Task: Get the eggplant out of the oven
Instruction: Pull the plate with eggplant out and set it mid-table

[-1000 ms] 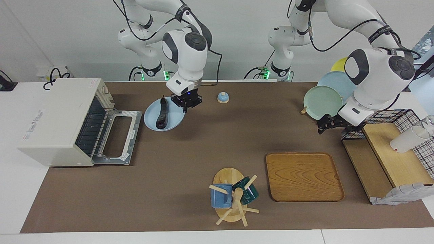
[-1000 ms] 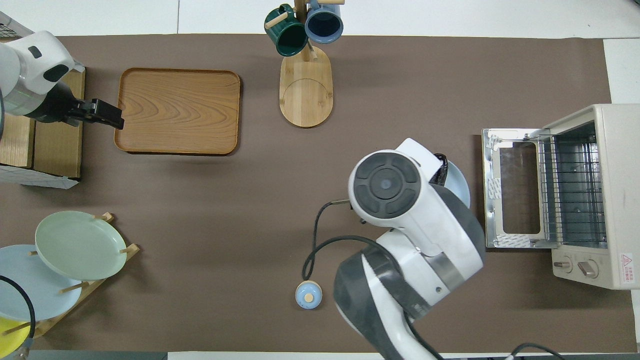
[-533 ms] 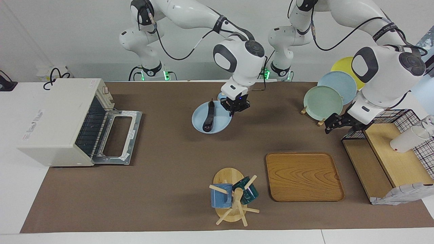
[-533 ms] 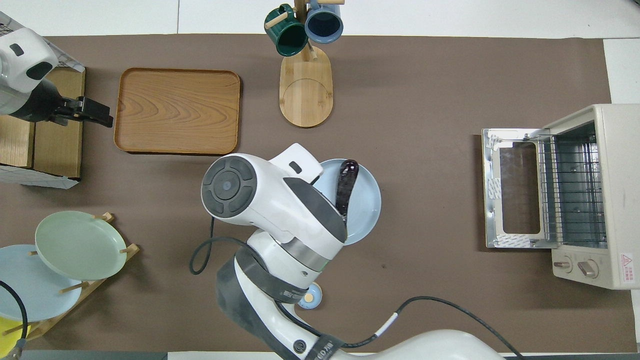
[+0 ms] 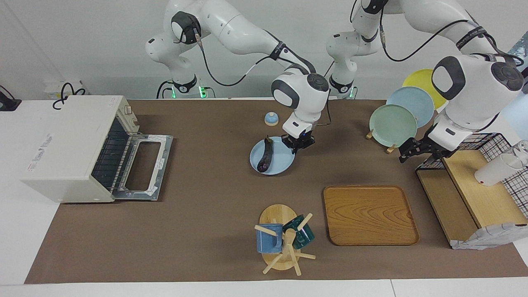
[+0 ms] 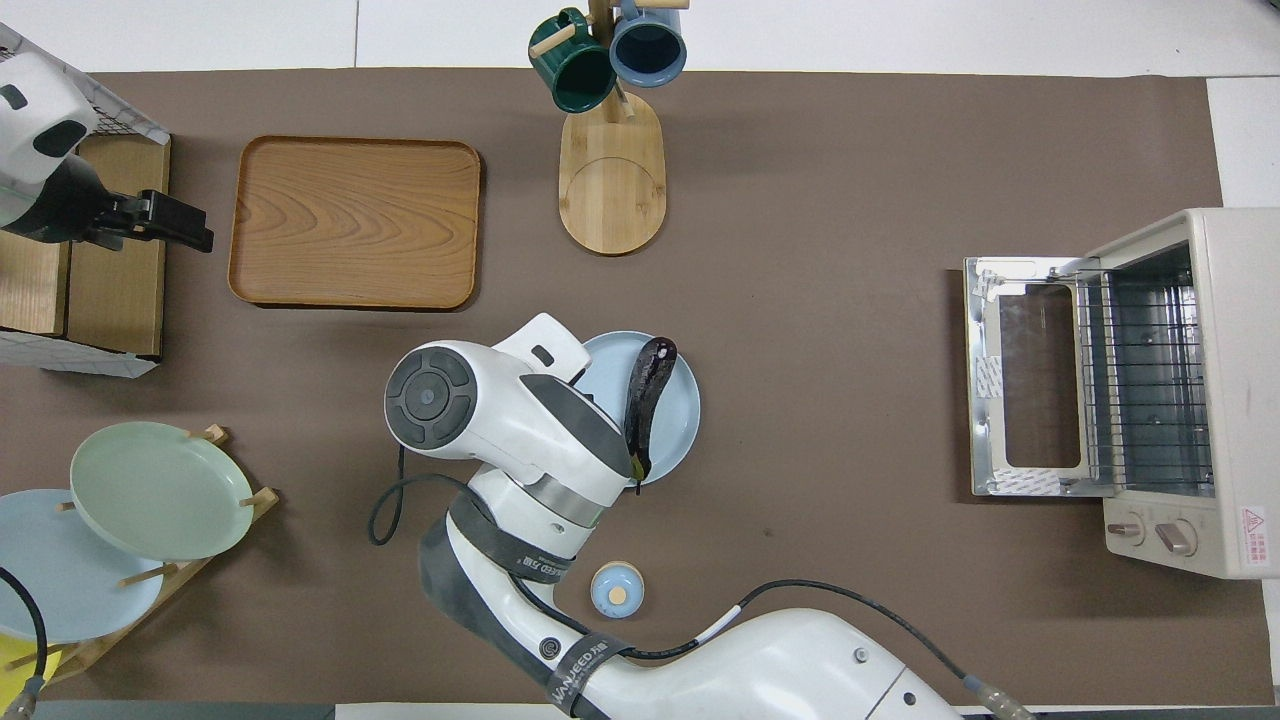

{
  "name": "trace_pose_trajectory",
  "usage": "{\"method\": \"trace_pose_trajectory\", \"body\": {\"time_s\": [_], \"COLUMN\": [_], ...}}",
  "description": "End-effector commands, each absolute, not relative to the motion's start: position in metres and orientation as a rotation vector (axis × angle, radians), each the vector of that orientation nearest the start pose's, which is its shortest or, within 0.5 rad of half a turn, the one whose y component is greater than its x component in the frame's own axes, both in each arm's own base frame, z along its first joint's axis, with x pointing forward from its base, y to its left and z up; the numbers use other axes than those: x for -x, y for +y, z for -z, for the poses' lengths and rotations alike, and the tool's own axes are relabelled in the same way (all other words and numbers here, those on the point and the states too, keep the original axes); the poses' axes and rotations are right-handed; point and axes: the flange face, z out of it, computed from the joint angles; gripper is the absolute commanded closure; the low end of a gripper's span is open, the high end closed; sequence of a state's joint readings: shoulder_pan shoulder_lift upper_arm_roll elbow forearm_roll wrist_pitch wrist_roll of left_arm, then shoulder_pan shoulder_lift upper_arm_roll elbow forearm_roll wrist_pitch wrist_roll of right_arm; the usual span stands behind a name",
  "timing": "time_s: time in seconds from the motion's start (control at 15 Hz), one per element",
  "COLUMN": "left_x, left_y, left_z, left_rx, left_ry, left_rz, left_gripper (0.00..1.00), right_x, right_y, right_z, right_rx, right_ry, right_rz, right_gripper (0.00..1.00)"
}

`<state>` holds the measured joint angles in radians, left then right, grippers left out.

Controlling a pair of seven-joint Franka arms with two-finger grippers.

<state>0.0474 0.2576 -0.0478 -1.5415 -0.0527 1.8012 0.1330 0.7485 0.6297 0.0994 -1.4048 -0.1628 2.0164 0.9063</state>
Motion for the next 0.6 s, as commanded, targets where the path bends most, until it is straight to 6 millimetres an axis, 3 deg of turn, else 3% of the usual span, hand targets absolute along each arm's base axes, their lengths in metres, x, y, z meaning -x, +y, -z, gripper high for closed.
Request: {"method": "trace_pose_trajectory", "body": {"time_s": [0.0,0.13,0.27,0.4,0.53], "left_x": [-0.64,-0.641,-0.641,-0.642,-0.642], "left_y": [0.005,0.006,0.005,-0.001,-0.01], "left_z": [-0.51,-0.51,-0.51,-0.509,-0.509], "left_rx": [3.211,3.21,3.21,3.209,3.219], "left_ry": [0.178,0.174,0.174,0.186,0.188], "left_rz": [0.044,0.054,0.056,0.063,0.063], "left_gripper": [0.0,0.0,0.0,0.0,0.0], "right_x": [-0.494,-0.501,-0.503,-0.522,-0.557], "right_y": [0.522,0.521,0.511,0.471,0.401], "right_z": [-0.336,-0.351,-0.37,-0.398,-0.433], "right_rx": [3.161,3.159,3.201,3.295,3.337], "right_ry": [0.007,0.004,-0.011,-0.001,-0.004], "right_rz": [0.152,0.195,0.22,0.231,0.185], "right_gripper": [0.81,0.73,0.72,0.73,0.81]}}
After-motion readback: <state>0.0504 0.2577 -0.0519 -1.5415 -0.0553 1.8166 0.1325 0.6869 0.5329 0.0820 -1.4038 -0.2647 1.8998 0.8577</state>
